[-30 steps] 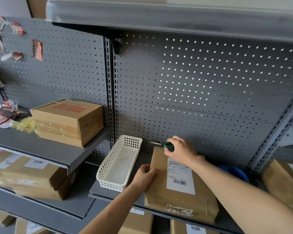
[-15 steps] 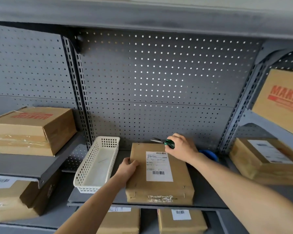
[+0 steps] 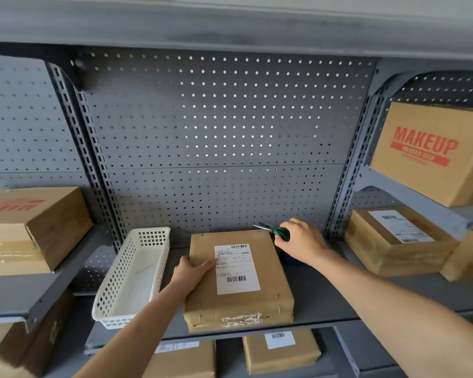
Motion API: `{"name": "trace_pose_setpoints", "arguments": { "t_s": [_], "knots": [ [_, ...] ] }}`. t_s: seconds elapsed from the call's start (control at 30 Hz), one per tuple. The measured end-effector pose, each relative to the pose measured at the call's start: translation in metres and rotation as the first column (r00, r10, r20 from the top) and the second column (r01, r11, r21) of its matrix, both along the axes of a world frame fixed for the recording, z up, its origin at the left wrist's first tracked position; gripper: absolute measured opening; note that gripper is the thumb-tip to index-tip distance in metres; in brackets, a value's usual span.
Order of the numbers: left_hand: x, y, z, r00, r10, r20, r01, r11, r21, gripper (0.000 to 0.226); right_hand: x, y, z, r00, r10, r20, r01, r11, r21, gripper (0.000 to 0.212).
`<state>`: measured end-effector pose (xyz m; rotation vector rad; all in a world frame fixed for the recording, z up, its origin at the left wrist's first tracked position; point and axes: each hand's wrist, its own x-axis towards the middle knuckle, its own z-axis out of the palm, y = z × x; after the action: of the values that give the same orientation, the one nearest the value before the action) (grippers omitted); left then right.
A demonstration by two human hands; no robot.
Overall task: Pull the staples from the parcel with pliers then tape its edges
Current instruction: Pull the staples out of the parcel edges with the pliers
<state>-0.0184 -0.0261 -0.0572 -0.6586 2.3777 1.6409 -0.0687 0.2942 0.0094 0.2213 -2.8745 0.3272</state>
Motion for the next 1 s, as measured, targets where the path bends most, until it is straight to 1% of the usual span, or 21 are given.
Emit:
{"name": "trace_pose_setpoints", "arguments": {
  "t_s": [0.07,0.17,0.4,0.7,0.83,1.0],
  "knots": [
    [-0.003,-0.004,-0.006,1.000,-0.008,-0.006,0.008,1.000,0.001,0.120,0.000,0.004,-0.004,1.000,-0.018,-0.010,0.018,1.000,0.014,0.040],
    [-0.005,-0.007,-0.011,1.000,-0.012,-0.013,0.012,1.000,0.009,0.126,-0.001,0.008,-0.011,0.999,-0.021,-0.030,0.022,0.999,0.042,0.038],
    [-0.005,-0.006,-0.012,1.000,-0.004,-0.003,0.005,0.999,0.032,0.124,-0.006,0.004,-0.025,0.998,-0.017,-0.063,0.025,0.992,0.126,0.038],
    [-0.005,-0.006,-0.013,1.000,-0.003,-0.011,0.003,0.999,0.036,0.124,-0.013,-0.002,-0.027,0.999,-0.027,-0.040,0.033,0.984,0.174,0.037],
    [-0.006,-0.006,-0.015,1.000,-0.005,-0.013,0.006,0.999,0.040,0.126,-0.013,-0.003,-0.024,0.999,-0.012,-0.031,0.019,0.972,0.235,0.037],
    [-0.005,-0.005,-0.014,1.000,0.000,-0.018,0.001,0.999,0.049,0.125,-0.014,-0.004,-0.020,1.000,0.009,-0.003,-0.008,0.967,0.257,0.036]
  ]
}}
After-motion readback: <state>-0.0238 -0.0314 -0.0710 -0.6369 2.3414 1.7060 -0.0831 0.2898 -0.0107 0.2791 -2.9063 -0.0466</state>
